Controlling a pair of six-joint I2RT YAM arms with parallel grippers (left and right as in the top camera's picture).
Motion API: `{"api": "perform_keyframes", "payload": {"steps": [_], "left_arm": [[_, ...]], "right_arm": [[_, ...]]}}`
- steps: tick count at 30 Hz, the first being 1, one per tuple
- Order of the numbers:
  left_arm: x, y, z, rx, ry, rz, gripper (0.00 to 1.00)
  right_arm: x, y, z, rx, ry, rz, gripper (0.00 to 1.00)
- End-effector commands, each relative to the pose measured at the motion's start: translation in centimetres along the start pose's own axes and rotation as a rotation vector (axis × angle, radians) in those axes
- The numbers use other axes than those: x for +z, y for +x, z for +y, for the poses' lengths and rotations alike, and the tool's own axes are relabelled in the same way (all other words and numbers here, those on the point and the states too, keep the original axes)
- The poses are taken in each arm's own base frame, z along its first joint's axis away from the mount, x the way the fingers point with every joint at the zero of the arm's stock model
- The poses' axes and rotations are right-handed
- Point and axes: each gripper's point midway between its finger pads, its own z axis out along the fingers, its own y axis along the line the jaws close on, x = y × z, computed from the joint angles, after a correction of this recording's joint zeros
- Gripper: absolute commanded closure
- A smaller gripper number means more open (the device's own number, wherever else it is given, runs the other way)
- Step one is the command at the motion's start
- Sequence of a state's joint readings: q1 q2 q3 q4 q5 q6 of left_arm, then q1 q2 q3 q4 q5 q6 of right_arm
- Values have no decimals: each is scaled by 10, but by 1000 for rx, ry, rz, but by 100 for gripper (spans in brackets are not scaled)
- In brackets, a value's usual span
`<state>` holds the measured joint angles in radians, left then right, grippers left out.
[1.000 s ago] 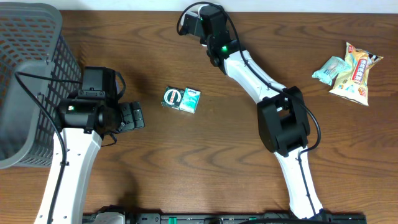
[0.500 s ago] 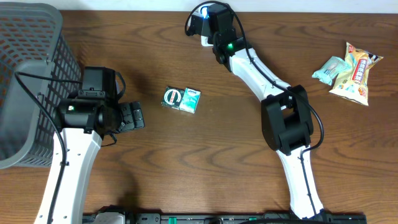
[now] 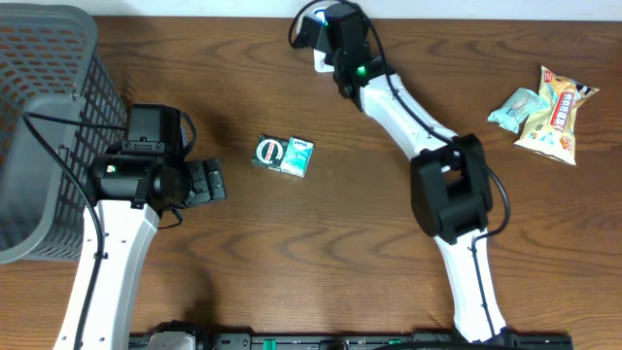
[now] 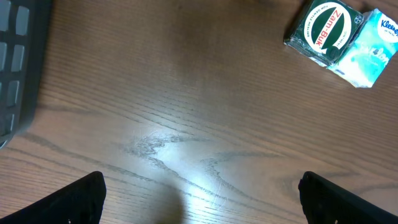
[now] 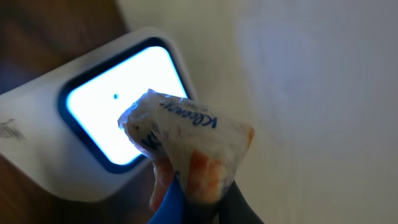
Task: Scan the item barcode
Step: 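Raise the orange pack up to the barcode scanner window, then carry the orange pack to the upper right corner and release it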
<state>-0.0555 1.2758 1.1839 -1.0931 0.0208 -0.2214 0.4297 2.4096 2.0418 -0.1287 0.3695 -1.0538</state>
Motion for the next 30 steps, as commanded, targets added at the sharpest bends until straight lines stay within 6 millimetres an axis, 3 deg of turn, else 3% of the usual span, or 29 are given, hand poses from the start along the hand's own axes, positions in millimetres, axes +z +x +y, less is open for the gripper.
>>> {"api": "perform_keyframes", "payload": {"steps": [1, 4, 8, 13, 18, 24, 26, 28, 30], "left_arm": [[2, 2, 1, -6, -8, 8, 2], [2, 2, 1, -6, -7, 8, 2], [2, 2, 1, -6, -7, 8, 3], [2, 2, 1, -6, -8, 8, 2], [2, 2, 1, -6, -7, 8, 2], [2, 2, 1, -6, -8, 8, 2], [2, 2, 1, -6, -8, 8, 2], [2, 2, 1, -6, -8, 8, 2], [2, 2, 1, -6, -8, 8, 3]], "right_arm": [[-48, 14, -100, 238, 158, 2, 99], [-64, 49, -131, 360, 182, 63, 99], [-77, 117, -148, 505, 158, 197, 99], [-84, 212, -137, 626, 94, 419, 99], [-97, 290, -124, 847, 91, 592, 99], [-119, 357, -110, 1080, 106, 741, 99], [-124, 373, -104, 1121, 113, 781, 97], [-127, 387, -97, 1137, 106, 813, 86], [-129, 395, -90, 1151, 86, 829, 86]]}}
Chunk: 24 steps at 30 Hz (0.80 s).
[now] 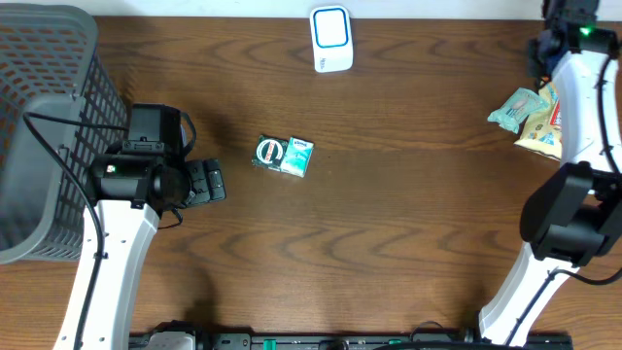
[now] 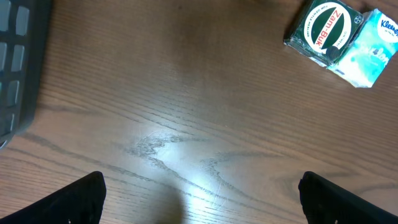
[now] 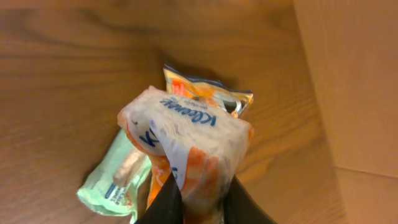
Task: Scan the item barcode
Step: 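Carry the orange pack to the upper right corner and release it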
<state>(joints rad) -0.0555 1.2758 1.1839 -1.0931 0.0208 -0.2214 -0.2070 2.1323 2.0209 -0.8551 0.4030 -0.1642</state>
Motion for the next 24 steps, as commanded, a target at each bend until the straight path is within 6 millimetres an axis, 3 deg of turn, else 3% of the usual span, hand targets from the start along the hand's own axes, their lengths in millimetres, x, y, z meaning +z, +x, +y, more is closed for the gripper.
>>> {"api": "perform_keyframes", "payload": {"steps": [1, 3, 4, 5, 8, 9, 12, 17, 21, 24], "left_arm": [[2, 2, 1, -6, -8, 8, 2], [2, 2, 1, -6, -7, 8, 2], [2, 2, 1, -6, -8, 8, 2], [2, 2, 1, -6, -8, 8, 2], [2, 2, 1, -6, -8, 8, 2], [2, 2, 1, -6, -8, 8, 2], [2, 2, 1, -6, -7, 8, 2], [2, 2, 1, -6, -7, 8, 2], [2, 2, 1, -6, -7, 8, 2], [2, 2, 1, -6, -8, 8, 2]], "right_arm": [[9, 14, 0, 77, -33, 39, 85], [12, 18, 2, 80, -60, 50, 78], [12, 19, 3, 82, -73, 52, 70], [12, 19, 5, 81, -83, 52, 54], [12, 19, 9, 81, -100, 50, 37], [12, 19, 10, 80, -101, 50, 25], [10, 18, 19, 75, -142, 47, 1], [-4, 12, 66, 65, -387, 24, 1], [-35, 8, 120, 66, -702, 9, 1], [-70, 2, 154, 172, -966, 35, 1]]}}
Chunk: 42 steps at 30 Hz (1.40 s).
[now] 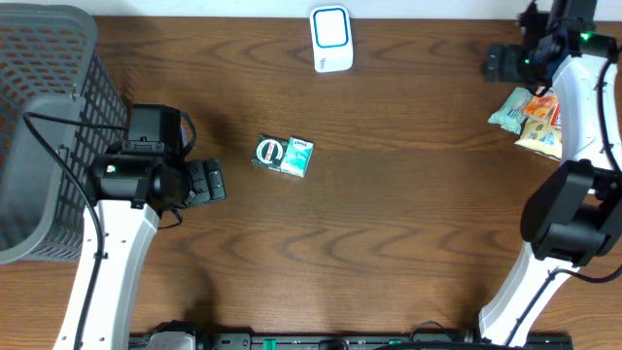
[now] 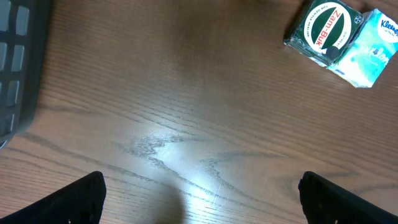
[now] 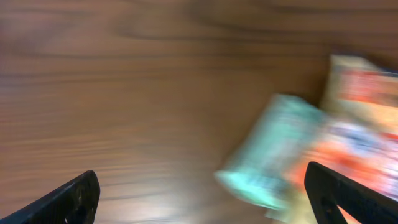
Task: Scan the item barcode
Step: 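Carry the orange pack to the upper right corner and release it, then move the right gripper left to the teal Kleenex pack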
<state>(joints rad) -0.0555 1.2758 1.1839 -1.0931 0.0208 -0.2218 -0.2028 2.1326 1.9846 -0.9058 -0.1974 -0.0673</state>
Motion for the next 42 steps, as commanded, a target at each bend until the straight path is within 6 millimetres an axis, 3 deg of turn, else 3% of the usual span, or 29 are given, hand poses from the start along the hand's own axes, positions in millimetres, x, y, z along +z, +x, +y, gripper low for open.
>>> {"api": "perform_keyframes", "payload": {"steps": [1, 6, 9, 10, 11, 14, 19, 26, 35, 42], "left_arm": [[2, 2, 1, -5, -8, 8, 3], [2, 2, 1, -5, -8, 8, 2], [2, 2, 1, -5, -8, 8, 2], [2, 2, 1, -5, -8, 8, 2], [2, 2, 1, -5, -8, 8, 3], [2, 2, 1, -5, -8, 8, 2], [2, 2, 1, -5, -8, 8, 2], [2, 2, 1, -5, -8, 8, 2], [2, 2, 1, -5, -7, 8, 2], [2, 2, 1, -5, -8, 8, 2]], "right_arm": [[-14, -2, 80, 131, -432, 14, 1], [-31, 2, 126, 301, -646, 107, 1], [-35, 22, 148, 314, -675, 205, 1], [-34, 28, 153, 313, -670, 229, 2], [-33, 30, 159, 301, -665, 239, 12], [-22, 41, 175, 249, -588, 260, 22], [-9, 62, 211, 139, -483, 289, 14], [5, 87, 255, 71, -271, 281, 26], [3, 110, 323, -27, -227, 219, 17], [-1, 121, 342, -68, -245, 223, 11]]}}
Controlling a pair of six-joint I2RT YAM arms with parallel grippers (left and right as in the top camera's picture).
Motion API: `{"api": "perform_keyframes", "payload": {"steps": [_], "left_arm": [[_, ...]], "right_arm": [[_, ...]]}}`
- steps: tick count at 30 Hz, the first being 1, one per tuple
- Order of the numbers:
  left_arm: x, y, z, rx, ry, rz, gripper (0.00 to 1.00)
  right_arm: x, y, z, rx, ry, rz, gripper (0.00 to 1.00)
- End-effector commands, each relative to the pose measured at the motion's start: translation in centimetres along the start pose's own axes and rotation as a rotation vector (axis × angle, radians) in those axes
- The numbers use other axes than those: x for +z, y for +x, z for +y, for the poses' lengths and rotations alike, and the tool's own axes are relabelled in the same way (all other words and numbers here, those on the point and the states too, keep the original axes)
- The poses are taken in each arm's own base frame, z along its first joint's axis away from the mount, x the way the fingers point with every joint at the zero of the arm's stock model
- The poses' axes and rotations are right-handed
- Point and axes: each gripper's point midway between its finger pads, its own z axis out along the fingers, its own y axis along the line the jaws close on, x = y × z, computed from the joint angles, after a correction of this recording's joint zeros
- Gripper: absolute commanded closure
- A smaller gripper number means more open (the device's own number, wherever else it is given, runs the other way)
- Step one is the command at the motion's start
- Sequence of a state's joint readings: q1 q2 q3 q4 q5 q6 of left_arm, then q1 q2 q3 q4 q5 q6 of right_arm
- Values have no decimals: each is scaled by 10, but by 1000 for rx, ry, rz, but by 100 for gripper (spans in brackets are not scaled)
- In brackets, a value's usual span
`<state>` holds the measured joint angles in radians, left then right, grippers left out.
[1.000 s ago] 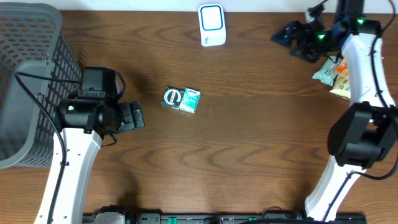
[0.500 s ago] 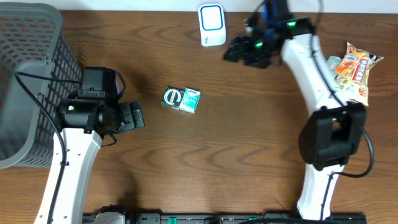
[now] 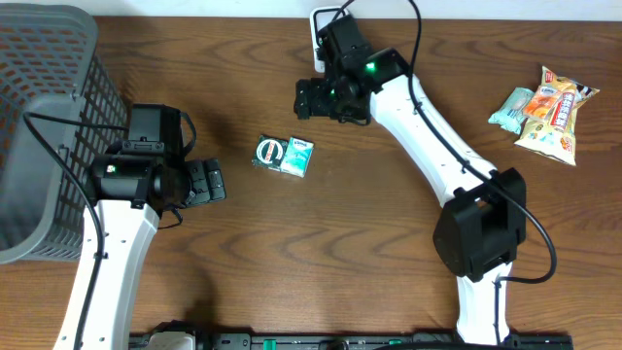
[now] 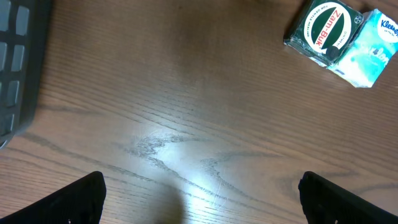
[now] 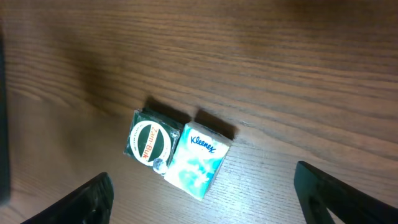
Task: Scan the item barcode
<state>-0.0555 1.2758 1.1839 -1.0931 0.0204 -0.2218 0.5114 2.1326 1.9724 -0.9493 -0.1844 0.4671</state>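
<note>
A green Zam-Buk tin [image 3: 269, 152] and a blue Kleenex pack [image 3: 298, 157] lie touching in the middle of the table. My right gripper [image 3: 316, 99] hangs open and empty just behind them. Its wrist view shows the tin [image 5: 152, 139] and the pack [image 5: 199, 163] below the right gripper [image 5: 208, 202]. The white scanner [image 3: 315, 24] at the back edge is mostly hidden by the right arm. My left gripper [image 3: 206, 182] stays open to the left of the pair. Its own view has the tin [image 4: 324, 28] at the upper right, well clear of the left gripper [image 4: 202, 199].
A grey mesh basket [image 3: 39, 117] fills the far left. At the far right lies a small pile of packets: a pale green pack [image 3: 512, 105] and an orange snack bag [image 3: 556, 117]. The table is dark wood.
My right gripper was open at the far right beside the packets. It is now open over the middle, just behind the tin and the blue tissue pack. The left arm has not moved.
My right gripper held an orange and white Kleenex pack against the scanner's lit window. Then it held that pack above the packets at the far right. Then it was open there, the pack lying among them. Now it hangs empty near the middle pair.
</note>
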Motion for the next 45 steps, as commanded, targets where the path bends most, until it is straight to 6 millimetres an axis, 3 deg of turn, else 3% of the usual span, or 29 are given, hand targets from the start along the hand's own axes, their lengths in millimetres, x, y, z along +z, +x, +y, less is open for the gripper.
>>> {"api": "perform_keyframes", "payload": {"steps": [1, 5, 9, 14, 20, 25, 29, 34, 37, 45], "left_arm": [[2, 2, 1, -5, -7, 8, 2], [2, 2, 1, -5, -7, 8, 2], [2, 2, 1, -5, -7, 9, 2], [2, 2, 1, -5, -7, 9, 2], [2, 2, 1, -5, -7, 8, 2], [2, 2, 1, -5, -7, 8, 2], [2, 2, 1, -5, -7, 8, 2], [2, 2, 1, -5, -7, 8, 2], [2, 2, 1, -5, -7, 8, 2], [2, 2, 1, -5, -7, 8, 2]], "right_arm": [[3, 0, -7, 14, 38, -11, 11], [14, -2, -9, 11, 32, -31, 10], [25, 9, 2, 7, -29, 17, 5], [27, 14, 9, -7, -36, 24, 1], [45, 18, 24, -40, -27, 3, 11], [67, 28, 14, 72, 36, 26, 37], [87, 39, 8, 75, 60, 65, 45], [110, 57, -8, 101, 107, 135, 49], [114, 72, -23, 111, 176, 184, 50], [93, 92, -69, 111, 400, 251, 48]]}}
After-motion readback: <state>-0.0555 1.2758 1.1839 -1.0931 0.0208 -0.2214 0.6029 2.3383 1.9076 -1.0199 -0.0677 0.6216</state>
